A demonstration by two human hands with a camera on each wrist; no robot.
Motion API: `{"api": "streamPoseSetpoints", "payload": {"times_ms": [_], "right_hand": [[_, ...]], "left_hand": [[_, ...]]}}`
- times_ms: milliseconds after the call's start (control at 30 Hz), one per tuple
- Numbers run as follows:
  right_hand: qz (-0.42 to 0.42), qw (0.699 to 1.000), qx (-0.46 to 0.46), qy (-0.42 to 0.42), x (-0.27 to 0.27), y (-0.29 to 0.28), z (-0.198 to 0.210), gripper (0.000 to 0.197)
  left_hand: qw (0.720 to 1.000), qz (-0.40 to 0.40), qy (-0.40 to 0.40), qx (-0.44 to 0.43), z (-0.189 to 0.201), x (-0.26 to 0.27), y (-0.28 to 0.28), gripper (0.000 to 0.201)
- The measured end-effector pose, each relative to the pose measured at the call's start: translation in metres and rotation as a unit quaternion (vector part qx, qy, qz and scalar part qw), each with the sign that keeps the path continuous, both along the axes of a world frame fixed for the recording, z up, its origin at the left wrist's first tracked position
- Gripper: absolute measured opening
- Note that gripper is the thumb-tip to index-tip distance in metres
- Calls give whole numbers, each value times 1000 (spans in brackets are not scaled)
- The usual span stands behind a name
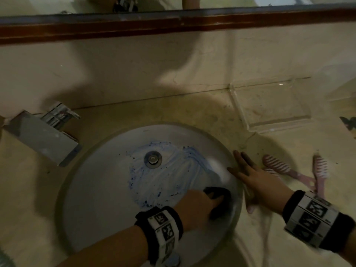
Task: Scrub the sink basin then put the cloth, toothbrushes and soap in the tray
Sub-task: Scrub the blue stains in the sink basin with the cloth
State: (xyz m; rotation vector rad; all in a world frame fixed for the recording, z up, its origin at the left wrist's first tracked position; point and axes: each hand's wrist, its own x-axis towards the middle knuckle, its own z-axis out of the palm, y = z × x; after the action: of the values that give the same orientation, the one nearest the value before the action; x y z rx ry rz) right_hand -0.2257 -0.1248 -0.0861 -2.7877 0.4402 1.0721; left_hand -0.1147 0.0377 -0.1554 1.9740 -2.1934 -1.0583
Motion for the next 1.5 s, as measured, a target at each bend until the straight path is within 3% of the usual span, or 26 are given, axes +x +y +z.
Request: {"api": "streamPoseSetpoints", "payload": {"times_ms": [133,300,400,567,633,767,933,1033,1167,1267,1333,1400,1500], "right_hand": [[-1,1000,-5,-3,0,0,0,107],[-14,1000,2,0,2,1,2,104],[-9,1000,-3,14,4,1,4,105],[-14,1000,6,6,3,-1,3,107],[-19,1000,14,4,3,0,6,101],[-20,1000,11,5,4,0,7,95],[-14,1000,7,15,4,-1,4,107],[-18,999,5,26,4,1,7,109],[-17,1000,1,17,6,4,11,101],[-16,1000,-3,21,8,6,12,98],[-20,999,0,25,9,7,14,96],[-20,1000,2,24,10,7,14,94],[-18,1000,1,24,9,5,12,95]], "left_hand": [[996,-80,-46,11,6,-23,-8,60],[989,-23,-109,93,-9,-5,-23,48],[988,-17,-107,109,-7,7,-32,47],[997,51,-41,31,-9,12,-24,63],[999,28,-22,3,0,-2,-22,64],[999,10,-38,35,0,-17,-27,67],[992,14,-101,77,-22,7,-28,56],[994,32,-98,45,-27,16,-31,53],[986,116,-69,-103,-29,27,-26,62],[974,135,-41,-179,-26,17,-34,52],[983,104,-35,-147,-18,10,-44,60],[992,61,-95,-55,-25,5,-44,60],[990,43,-128,-41,-42,13,-32,53]]}}
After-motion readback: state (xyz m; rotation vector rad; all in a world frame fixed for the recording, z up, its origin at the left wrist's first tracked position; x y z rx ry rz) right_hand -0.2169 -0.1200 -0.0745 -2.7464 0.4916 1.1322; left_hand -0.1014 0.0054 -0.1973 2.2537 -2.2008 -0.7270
